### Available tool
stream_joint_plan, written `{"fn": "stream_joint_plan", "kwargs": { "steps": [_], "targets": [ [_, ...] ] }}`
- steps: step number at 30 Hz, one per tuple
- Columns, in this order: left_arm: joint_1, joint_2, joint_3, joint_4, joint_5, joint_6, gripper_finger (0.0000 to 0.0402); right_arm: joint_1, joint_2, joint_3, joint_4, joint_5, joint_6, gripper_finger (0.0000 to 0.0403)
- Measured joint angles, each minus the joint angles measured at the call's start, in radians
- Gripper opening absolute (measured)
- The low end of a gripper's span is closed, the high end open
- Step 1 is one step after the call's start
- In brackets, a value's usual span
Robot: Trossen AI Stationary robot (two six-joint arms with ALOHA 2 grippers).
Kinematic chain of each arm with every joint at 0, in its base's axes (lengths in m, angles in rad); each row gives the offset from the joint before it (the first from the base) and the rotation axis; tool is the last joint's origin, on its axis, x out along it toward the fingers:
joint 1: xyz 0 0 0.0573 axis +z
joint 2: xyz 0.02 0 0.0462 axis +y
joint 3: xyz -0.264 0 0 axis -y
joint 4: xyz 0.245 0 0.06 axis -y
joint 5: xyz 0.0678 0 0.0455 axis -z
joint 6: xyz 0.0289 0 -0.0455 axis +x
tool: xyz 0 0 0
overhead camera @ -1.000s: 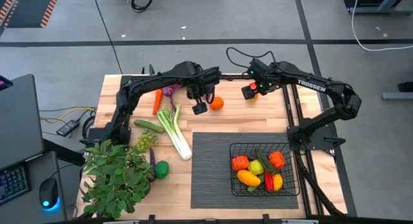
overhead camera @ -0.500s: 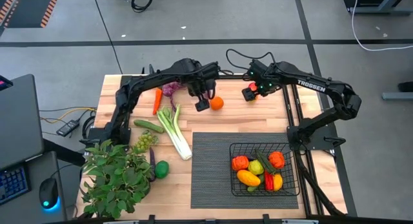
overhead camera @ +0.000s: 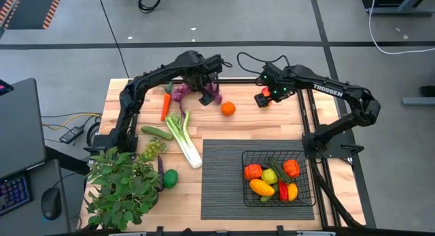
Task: Build produce basket
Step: Put the carrot into the wire basket
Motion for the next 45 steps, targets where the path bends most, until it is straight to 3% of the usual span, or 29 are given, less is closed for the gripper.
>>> {"fn": "stream_joint_plan", "kwargs": {
  "steps": [9, 12, 18, 22, 26, 34, 40, 45],
  "targets": [
    [0.04, -0.1, -0.045, 0.028, 0.003, 0.02, 0.0396, 0.0, 0.0, 0.0, 0.008, 0.0, -0.051, 0.0339],
    [0.046, -0.204, -0.194, 0.12, -0.005, 0.019, 0.0396, 0.0, 0.0, 0.0, 0.014, 0.0, -0.052, 0.0339],
    [0.092, -0.423, -0.623, 0.318, -0.002, -0.1, 0.0396, 0.0, 0.0, 0.0, 0.066, 0.0, -0.049, 0.0339],
    [0.146, -0.494, -0.772, 0.373, -0.004, -0.23, 0.0396, 0.0, 0.0, 0.0, 0.094, -0.017, -0.025, 0.0339],
    [0.201, -0.524, -0.842, 0.4, -0.026, -0.348, 0.0396, 0.0, 0.0, 0.0, 0.107, -0.034, -0.022, 0.0339],
    [0.254, -0.509, -0.995, 0.475, -0.04, -0.392, 0.0396, 0.006, 0.0, 0.0, 0.102, -0.052, 0.025, 0.0339],
    [0.284, -0.509, -1.193, 0.558, -0.033, -0.393, 0.0396, 0.051, 0.0, 0.0, 0.102, -0.055, 0.062, 0.0339],
    [0.29, -0.509, -1.248, 0.638, -0.006, -0.309, 0.0396, 0.089, 0.0, 0.0, 0.102, -0.055, 0.062, 0.0339]
  ]
}}
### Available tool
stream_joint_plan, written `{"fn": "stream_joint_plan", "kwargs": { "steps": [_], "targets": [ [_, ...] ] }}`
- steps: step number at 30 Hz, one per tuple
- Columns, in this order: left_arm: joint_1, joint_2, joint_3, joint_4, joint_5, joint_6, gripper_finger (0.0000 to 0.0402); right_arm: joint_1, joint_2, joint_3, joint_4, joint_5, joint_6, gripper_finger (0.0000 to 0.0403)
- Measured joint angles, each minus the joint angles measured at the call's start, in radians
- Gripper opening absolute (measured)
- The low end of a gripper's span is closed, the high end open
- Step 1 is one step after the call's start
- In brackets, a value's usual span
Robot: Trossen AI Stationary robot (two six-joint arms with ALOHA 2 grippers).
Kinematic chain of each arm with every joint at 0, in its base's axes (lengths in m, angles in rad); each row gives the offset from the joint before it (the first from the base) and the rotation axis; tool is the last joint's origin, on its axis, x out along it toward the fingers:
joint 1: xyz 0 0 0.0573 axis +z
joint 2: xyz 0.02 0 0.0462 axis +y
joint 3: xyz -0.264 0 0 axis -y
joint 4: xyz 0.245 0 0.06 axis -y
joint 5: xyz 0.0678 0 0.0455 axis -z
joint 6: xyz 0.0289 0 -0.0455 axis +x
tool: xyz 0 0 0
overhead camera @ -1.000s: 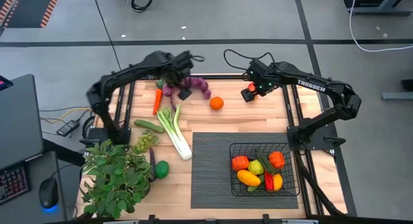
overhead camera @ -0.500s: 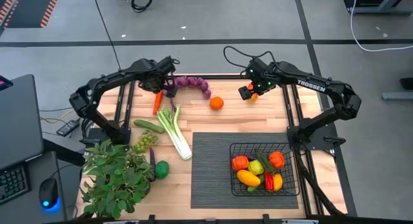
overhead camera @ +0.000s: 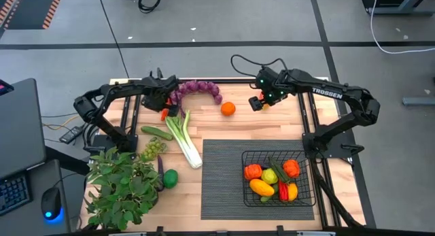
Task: Build produce basket
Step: Put the carrot into the wire basket
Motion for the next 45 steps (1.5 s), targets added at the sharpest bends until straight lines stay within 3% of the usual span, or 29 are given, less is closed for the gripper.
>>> {"fn": "stream_joint_plan", "kwargs": {
  "steps": [9, 14, 26, 34, 45],
  "targets": [
    [0.024, 0.018, 0.002, 0.155, -0.031, 0.073, 0.0392, 0.043, 0.0, 0.0, 0.0, -0.028, 0.028, 0.0339],
    [0.047, 0.075, 0.001, 0.147, -0.031, 0.08, 0.0361, 0.073, 0.0, 0.0, -0.007, -0.039, 0.039, 0.0339],
    [0.047, 0.106, 0.002, 0.126, -0.028, 0.122, 0.0193, 0.143, 0.0, 0.0, -0.006, 0.0, 0.142, 0.0339],
    [0.041, 0.099, 0.019, 0.026, 0.045, 0.149, 0.0087, 0.177, 0.0, 0.0, -0.005, 0.036, 0.159, 0.0339],
    [-0.042, -0.013, 0.197, -0.198, 0.045, 0.21, 0.0091, 0.201, 0.0, 0.0, -0.005, 0.058, 0.115, 0.0339]
  ]
}}
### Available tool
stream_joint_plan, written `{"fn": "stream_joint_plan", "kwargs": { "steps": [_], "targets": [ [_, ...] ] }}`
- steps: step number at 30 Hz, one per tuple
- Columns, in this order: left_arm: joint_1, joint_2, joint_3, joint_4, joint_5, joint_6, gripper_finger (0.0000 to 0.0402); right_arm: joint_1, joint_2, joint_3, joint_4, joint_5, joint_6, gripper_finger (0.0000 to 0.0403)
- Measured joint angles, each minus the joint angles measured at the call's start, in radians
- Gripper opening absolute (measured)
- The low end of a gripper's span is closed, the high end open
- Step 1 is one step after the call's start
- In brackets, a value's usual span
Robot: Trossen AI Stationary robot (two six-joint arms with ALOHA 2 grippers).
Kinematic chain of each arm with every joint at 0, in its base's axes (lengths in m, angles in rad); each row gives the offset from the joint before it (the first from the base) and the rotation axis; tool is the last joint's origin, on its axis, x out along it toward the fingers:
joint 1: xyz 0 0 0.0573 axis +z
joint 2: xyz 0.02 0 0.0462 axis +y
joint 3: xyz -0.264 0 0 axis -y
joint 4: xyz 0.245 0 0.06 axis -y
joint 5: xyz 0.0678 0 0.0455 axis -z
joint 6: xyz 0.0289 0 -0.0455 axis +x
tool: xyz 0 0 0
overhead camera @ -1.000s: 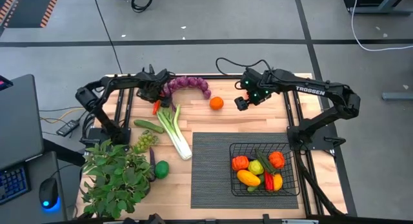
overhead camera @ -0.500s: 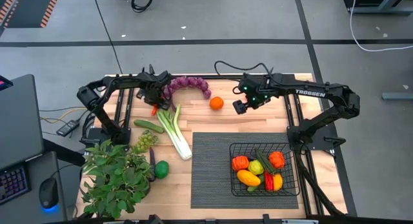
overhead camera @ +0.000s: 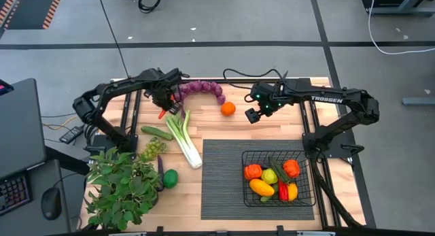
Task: Build produce basket
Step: Put the carrot into the wire basket
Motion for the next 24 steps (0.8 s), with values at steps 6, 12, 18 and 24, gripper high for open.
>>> {"fn": "stream_joint_plan", "kwargs": {
  "steps": [6, 12, 18, 24],
  "targets": [
    [-0.086, -0.074, 0.086, -0.116, 0.004, -0.045, 0.009, 0.002, 0.0, 0.0, -0.018, 0.025, -0.018, 0.0339],
    [-0.213, -0.139, 0.138, -0.016, 0.1, -0.094, 0.0092, -0.027, -0.037, 0.0, -0.036, -0.007, -0.001, 0.0339],
    [-0.342, -0.145, 0.158, 0.329, 0.195, -0.211, 0.0094, -0.05, -0.123, 0.0, -0.046, -0.053, 0.078, 0.0339],
    [-0.448, -0.118, 0.16, 0.684, 0.236, -0.276, 0.0096, -0.039, -0.211, 0.0, -0.047, -0.107, 0.164, 0.0333]
  ]
}}
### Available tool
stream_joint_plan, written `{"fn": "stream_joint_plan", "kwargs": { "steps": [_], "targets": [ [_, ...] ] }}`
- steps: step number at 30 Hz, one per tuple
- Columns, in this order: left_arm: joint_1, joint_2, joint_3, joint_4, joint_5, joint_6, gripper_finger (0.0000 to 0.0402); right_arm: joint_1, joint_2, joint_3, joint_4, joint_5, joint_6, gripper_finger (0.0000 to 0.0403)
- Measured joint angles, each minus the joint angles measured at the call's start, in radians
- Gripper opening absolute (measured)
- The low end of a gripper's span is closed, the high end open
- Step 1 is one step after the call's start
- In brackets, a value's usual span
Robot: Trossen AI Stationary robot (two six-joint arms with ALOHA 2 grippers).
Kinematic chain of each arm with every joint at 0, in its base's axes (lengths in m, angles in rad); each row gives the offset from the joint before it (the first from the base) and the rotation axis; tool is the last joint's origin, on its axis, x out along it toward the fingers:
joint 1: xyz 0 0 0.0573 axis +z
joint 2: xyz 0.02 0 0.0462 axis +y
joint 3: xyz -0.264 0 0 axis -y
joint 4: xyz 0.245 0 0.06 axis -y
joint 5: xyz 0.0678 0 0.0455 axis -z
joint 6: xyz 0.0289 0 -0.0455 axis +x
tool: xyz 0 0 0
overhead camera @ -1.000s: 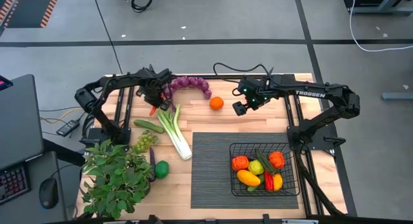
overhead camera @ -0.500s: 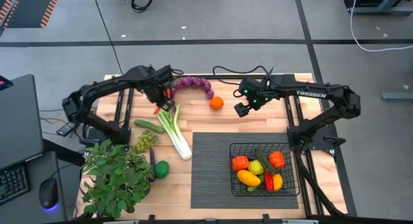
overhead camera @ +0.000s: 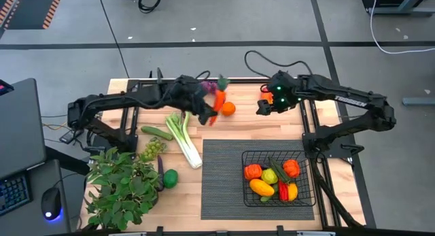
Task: Build produce basket
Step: Put the carrot into the wire basket
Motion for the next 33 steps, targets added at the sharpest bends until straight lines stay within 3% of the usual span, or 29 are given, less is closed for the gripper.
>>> {"fn": "stream_joint_plan", "kwargs": {
  "steps": [4, 10, 21, 26, 29, 33],
  "targets": [
    [-0.046, 0.04, 0.0, 0.105, 0.016, -0.027, 0.0096, 0.05, -0.052, 0.0, 0.118, -0.013, 0.062, 0.0327],
    [-0.078, 0.09, -0.001, 0.177, 0.08, -0.083, 0.0101, 0.153, -0.064, 0.0, 0.368, 0.051, 0.108, 0.0323],
    [-0.092, 0.089, -0.001, 0.344, 0.135, -0.187, 0.0102, 0.241, 0.067, 0.001, 0.675, 0.082, 0.133, 0.0323],
    [-0.099, 0.08, -0.001, 0.35, 0.166, -0.212, 0.01, 0.254, 0.102, 0.0, 0.678, 0.153, 0.092, 0.0318],
    [-0.099, 0.08, -0.001, 0.347, 0.176, -0.236, 0.0107, 0.265, 0.104, 0.0, 0.692, 0.189, 0.058, 0.0292],
    [-0.086, 0.08, -0.001, 0.338, 0.175, -0.237, 0.0126, 0.273, 0.101, 0.0, 0.693, 0.197, 0.039, 0.0213]
  ]
}}
